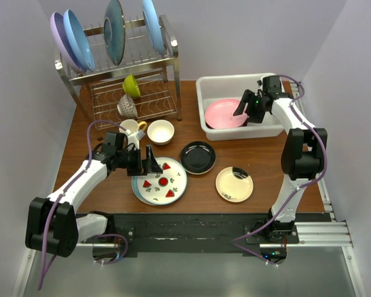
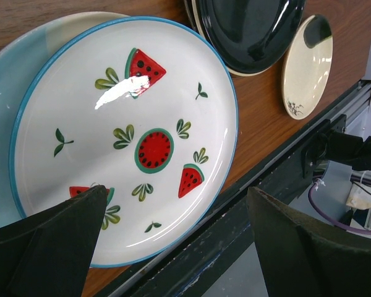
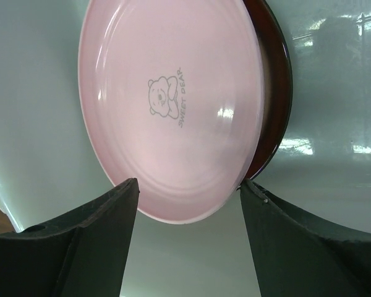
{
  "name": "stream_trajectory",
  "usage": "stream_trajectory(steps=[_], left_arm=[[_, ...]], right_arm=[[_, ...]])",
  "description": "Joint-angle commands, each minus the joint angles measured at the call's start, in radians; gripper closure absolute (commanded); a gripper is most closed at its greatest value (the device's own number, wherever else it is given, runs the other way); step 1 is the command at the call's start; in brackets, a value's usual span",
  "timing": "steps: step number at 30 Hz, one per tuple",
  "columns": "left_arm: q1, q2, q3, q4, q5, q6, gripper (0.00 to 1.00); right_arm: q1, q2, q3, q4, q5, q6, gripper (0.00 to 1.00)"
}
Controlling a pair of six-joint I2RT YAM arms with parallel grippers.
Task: Place the plates into the plastic bin on the countertop
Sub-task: Place the plate in the plastic bin, then pick up the plate at the center of the board.
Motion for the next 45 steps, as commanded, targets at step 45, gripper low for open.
stream_trajectory(steps=[45], left_arm=[[-0.004, 0.000, 0.036, -0.021, -0.040, 0.022, 0.00]], right_arm=[[0.091, -0.473, 0.055, -0.197, -0.098, -0.070, 0.13]])
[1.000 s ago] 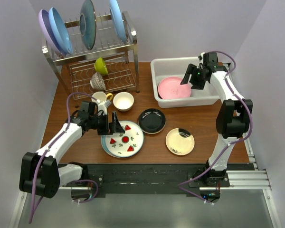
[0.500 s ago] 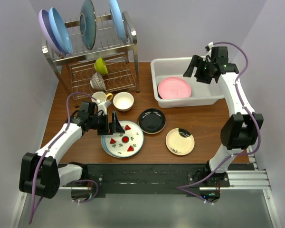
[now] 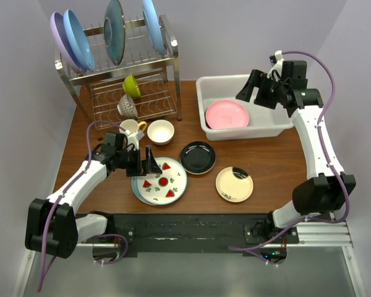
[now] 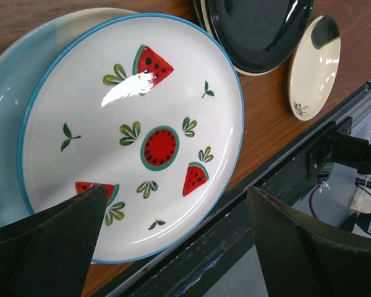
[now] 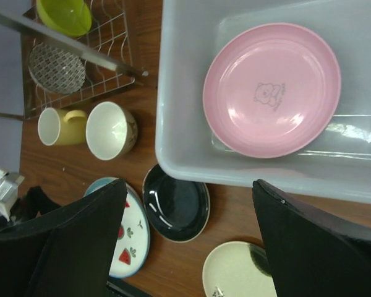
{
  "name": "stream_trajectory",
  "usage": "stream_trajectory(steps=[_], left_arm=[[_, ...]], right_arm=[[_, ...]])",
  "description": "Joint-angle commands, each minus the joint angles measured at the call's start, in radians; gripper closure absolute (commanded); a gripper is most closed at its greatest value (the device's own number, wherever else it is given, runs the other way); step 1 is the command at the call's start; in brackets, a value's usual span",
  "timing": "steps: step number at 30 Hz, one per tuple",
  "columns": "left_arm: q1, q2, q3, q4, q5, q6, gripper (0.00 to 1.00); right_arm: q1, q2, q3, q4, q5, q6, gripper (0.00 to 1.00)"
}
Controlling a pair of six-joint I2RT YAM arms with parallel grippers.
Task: Place the plates into the plastic bin on the countertop
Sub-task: Pick up the plate at the center of the board.
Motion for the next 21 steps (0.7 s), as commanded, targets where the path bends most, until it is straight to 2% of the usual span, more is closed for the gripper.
stream_trajectory(steps=[1, 7, 21], left_arm=[[-0.004, 0.012, 0.038, -0.008, -0.032, 0.021, 0.00], [-0.004, 0.015, 0.046, -0.033, -0.084, 0.006, 0.00], [-0.001, 0.023, 0.052, -0.087, -0.186, -0.021, 0.00]], right_arm=[[0.091, -0.073, -0.043, -0.021, -0.028, 0.006, 0.13], [0.240, -0.111, -0.133, 0.017, 0.018, 0.051, 0.13], [0.432, -0.217, -0.377, 0.120, 0.058, 0.178, 0.14]])
